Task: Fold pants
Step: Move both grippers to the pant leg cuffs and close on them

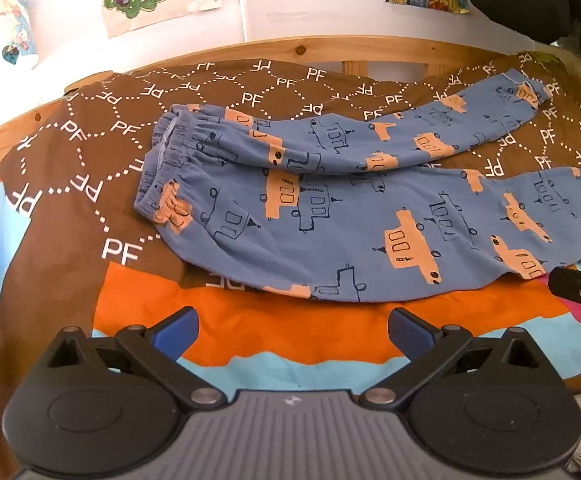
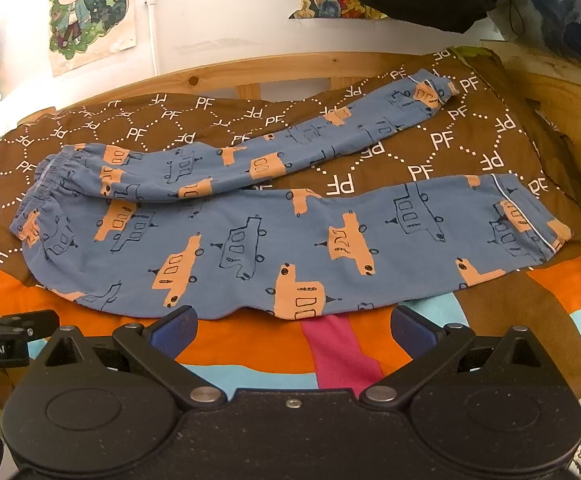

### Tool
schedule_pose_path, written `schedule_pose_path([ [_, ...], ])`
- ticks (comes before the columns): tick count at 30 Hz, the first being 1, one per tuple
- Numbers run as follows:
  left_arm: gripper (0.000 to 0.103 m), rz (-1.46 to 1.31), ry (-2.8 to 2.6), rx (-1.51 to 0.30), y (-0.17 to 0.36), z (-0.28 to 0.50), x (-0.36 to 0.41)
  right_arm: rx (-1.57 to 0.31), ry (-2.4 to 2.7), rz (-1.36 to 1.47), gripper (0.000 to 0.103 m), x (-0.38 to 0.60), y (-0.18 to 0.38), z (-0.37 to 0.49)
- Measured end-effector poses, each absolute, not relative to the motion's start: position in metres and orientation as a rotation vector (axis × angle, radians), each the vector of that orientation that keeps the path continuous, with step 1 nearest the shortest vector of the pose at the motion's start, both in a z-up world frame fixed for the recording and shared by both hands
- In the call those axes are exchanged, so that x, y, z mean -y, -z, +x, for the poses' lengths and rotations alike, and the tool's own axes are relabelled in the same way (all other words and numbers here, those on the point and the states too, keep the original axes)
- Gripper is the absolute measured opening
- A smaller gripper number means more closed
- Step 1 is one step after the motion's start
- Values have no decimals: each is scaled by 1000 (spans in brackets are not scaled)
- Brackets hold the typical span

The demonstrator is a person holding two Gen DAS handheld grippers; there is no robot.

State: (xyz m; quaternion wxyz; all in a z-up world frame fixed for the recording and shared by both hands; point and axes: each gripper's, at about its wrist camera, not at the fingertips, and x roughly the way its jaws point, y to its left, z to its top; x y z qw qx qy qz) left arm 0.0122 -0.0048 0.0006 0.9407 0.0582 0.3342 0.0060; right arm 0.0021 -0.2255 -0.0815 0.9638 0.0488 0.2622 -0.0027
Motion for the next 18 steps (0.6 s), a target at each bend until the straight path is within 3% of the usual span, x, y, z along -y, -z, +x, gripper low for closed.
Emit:
schedule_pose_path([
  [18, 103, 334, -94, -658, -88, 68, 23, -385, -83, 90, 102, 257, 12, 33],
])
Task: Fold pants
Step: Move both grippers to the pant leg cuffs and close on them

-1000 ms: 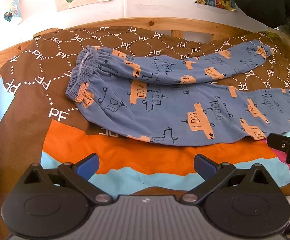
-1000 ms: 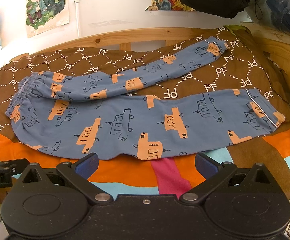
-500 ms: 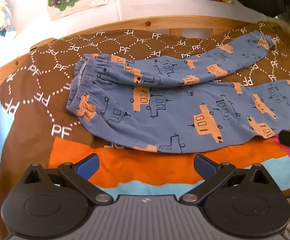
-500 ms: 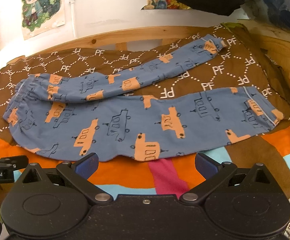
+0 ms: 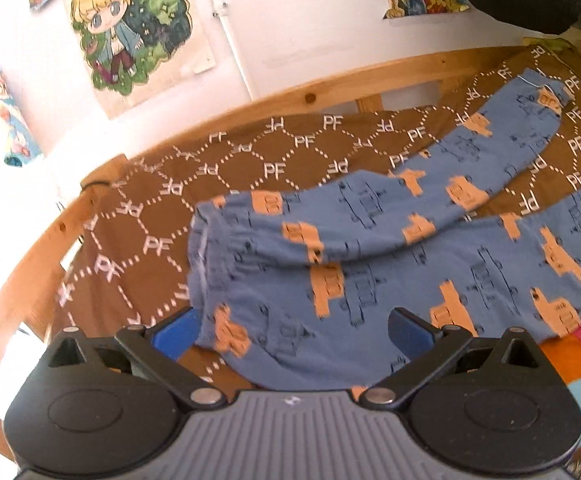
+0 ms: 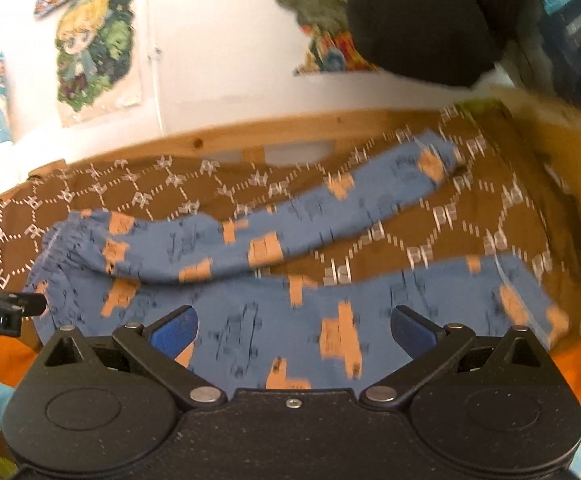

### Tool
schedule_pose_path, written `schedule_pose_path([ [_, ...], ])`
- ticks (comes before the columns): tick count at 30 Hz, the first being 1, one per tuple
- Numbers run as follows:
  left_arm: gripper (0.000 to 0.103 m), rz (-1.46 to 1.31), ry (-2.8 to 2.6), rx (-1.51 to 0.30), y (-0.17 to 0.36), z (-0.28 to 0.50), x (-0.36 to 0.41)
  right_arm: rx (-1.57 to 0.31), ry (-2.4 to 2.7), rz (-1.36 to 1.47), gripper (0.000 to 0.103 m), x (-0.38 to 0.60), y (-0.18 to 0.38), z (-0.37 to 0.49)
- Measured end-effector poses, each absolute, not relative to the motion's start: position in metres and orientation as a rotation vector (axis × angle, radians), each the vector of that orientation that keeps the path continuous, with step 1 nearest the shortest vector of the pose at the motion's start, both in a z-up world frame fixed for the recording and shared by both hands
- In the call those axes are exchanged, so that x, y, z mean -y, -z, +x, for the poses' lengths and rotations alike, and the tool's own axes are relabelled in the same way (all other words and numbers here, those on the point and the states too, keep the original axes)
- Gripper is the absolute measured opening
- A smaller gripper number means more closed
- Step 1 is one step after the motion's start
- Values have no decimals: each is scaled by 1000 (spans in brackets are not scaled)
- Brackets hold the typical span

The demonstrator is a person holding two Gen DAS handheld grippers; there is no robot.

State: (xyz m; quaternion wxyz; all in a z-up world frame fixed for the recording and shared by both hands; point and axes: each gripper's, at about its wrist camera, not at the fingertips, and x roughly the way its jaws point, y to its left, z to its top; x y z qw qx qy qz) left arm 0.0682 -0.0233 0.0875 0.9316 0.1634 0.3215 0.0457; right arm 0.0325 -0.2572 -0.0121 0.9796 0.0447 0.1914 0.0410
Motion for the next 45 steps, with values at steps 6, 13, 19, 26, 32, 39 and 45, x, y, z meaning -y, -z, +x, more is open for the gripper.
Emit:
schedule_pose_path([
  [6, 103, 443, -70, -651, -113, 90, 40, -403, -299, 17, 102, 265, -7, 63],
  [13, 103, 589, 20, -698, -135, 129, 50, -413, -437, -67, 102, 275, -32, 113],
  [19, 103, 508, 24, -724, -140, 205, 22, -436, -651, -327, 102, 265, -37, 184],
  [26, 103, 578, 114, -682, -125, 277, -17, -461, -659, -481, 102, 249, -18, 302],
  [32, 96, 596, 221, -748, -90, 333, -37, -630, -728, -435, 81, 241, 2, 384],
  [39, 71, 666, 296, -890, -45, 369, -50, -682, -821, -679, 67, 211, 23, 411],
  [45, 15, 698, 340, -881, -35, 360, -49, -740, -844, -676, 48, 213, 28, 422],
])
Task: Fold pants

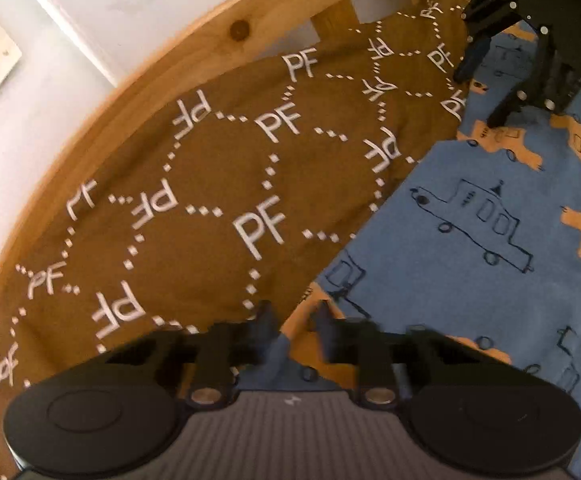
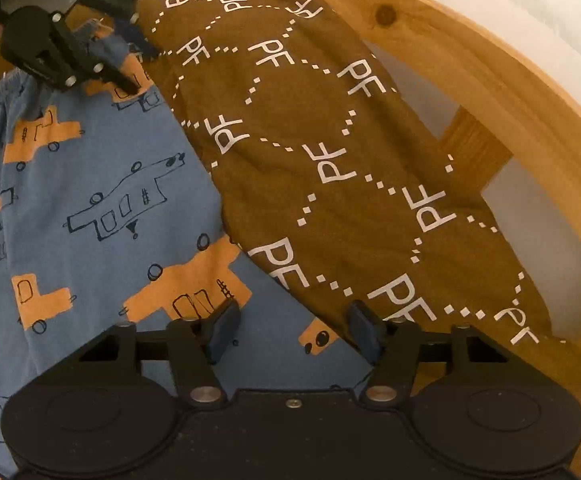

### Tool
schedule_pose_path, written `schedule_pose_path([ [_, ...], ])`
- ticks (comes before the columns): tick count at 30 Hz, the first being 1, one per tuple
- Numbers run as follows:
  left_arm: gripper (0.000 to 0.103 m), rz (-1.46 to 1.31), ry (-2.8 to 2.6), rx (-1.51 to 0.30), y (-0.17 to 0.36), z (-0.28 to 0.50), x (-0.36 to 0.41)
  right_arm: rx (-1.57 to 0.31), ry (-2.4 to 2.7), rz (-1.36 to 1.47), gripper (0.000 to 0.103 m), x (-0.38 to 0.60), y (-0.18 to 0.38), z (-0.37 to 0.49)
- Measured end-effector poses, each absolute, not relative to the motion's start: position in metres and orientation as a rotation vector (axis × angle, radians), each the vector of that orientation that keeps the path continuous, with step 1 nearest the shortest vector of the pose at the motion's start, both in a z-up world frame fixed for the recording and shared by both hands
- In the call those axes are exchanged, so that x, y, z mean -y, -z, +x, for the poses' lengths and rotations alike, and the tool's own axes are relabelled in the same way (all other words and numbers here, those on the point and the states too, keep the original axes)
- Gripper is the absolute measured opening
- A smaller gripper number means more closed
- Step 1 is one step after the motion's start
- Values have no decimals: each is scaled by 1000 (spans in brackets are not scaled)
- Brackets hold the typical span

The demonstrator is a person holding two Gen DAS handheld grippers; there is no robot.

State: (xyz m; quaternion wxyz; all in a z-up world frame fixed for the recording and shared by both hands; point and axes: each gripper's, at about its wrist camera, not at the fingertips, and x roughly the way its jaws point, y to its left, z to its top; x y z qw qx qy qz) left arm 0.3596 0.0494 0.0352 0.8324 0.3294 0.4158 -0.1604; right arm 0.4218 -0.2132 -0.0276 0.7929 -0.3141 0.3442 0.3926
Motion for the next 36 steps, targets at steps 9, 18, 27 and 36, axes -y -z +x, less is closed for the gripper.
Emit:
schedule_pose_path([
  [9, 0, 673, 263, -771, -45, 330, -44, -662, -758, -644, 0, 230, 17, 392],
  [18, 1, 577, 75, -534, -92, 345, -56, -354, -510, -560, 0, 221, -33, 399],
  [27, 58, 472, 65, -662, -61, 388, -84, -485, -497, -506, 28, 208, 14, 446],
  [36, 83, 346, 64, -608, -86, 377, -119, -458, -585, -481, 54, 218, -3, 449],
])
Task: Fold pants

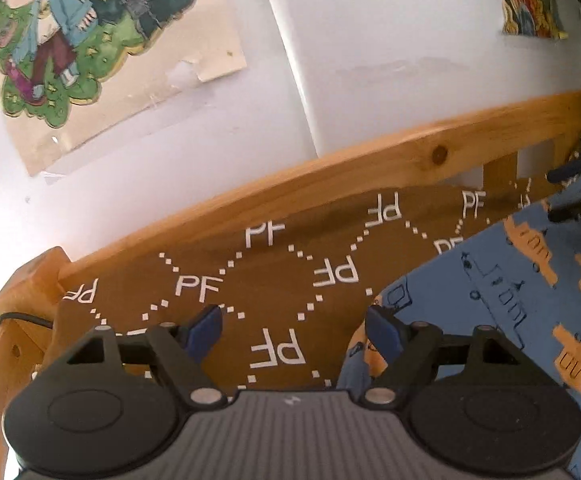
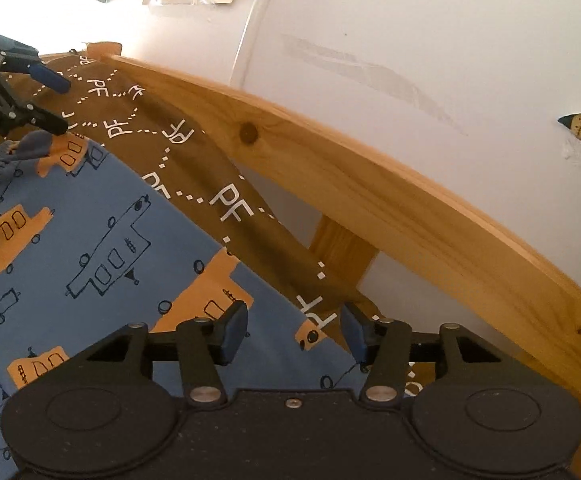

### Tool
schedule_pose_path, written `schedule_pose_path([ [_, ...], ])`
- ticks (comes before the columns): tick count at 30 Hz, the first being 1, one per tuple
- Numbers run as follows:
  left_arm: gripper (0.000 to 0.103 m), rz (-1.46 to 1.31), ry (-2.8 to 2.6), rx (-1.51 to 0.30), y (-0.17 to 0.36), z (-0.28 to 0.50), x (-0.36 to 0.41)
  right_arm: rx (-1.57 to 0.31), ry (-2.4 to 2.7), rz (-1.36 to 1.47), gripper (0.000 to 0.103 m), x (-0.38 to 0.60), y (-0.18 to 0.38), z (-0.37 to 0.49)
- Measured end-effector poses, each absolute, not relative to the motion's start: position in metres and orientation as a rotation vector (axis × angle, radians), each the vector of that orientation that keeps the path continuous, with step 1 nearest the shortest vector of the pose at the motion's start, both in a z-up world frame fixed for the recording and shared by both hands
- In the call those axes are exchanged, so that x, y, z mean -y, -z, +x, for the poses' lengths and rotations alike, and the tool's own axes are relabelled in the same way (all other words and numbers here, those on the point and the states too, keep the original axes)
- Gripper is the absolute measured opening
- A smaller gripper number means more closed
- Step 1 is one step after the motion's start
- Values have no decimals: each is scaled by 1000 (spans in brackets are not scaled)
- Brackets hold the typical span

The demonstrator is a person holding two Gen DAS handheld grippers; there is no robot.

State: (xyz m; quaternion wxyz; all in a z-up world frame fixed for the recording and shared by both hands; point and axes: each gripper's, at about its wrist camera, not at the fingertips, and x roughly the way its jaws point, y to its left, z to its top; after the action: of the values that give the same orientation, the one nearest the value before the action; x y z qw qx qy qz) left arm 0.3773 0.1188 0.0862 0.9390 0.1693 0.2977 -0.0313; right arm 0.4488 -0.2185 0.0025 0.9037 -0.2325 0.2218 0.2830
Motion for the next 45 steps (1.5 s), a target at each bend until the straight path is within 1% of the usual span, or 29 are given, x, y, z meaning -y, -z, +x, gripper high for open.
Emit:
schedule_pose_path([
  [4, 82, 389, 154, -658, -82, 369, -104, -547, -611, -455, 52, 210, 0, 466],
  [6, 76, 418, 193, -678, -81, 370, -96, -601, -644, -434, 50, 208, 0, 475],
  [7, 62, 436, 212, -692, -78, 370, -91, -614, -652, -441, 45, 205, 1, 476],
  [8, 36, 451, 209, -706, -76, 372, -87, -617, -649, -453, 31, 204, 2, 477],
  [9, 23, 474, 183, -731, -73, 376, -82, -618, -637, -461, 20, 202, 2, 477],
  [10, 10, 492, 147, -760, -70, 379, -79, -618, -627, -457, 4, 203, 1, 476],
  [13, 3, 452, 108, -791, -68, 384, -80, -578, -609, -427, 1, 208, -6, 464],
  [17, 2, 475, 95, -748, -72, 370, -77, -513, -593, -445, 1, 214, -14, 434],
  [22, 2, 544, 85, -632, -83, 333, -69, -409, -579, -453, 0, 221, -29, 379],
  [28, 2, 799, 194, -380, -80, 247, -54, -324, -608, -479, 0, 241, -32, 291],
  [31, 2, 867, 267, -324, -74, 207, -50, -306, -610, -475, 0, 251, -27, 245],
  [34, 2, 960, 300, -273, -57, 172, -49, -294, -598, -487, 0, 252, -11, 200],
  [36, 2, 1014, 319, -267, -43, 155, -50, -300, -578, -478, 0, 251, 4, 173],
  [41, 2, 1162, 377, -342, 7, 131, -50, -378, -535, -408, 0, 241, 57, 125],
  [43, 2, 1210, 404, -384, 22, 125, -52, -382, -530, -446, 0, 233, 75, 112],
  [45, 2, 1227, 414, -416, 34, 123, -52, -380, -552, -546, 0, 221, 87, 104],
])
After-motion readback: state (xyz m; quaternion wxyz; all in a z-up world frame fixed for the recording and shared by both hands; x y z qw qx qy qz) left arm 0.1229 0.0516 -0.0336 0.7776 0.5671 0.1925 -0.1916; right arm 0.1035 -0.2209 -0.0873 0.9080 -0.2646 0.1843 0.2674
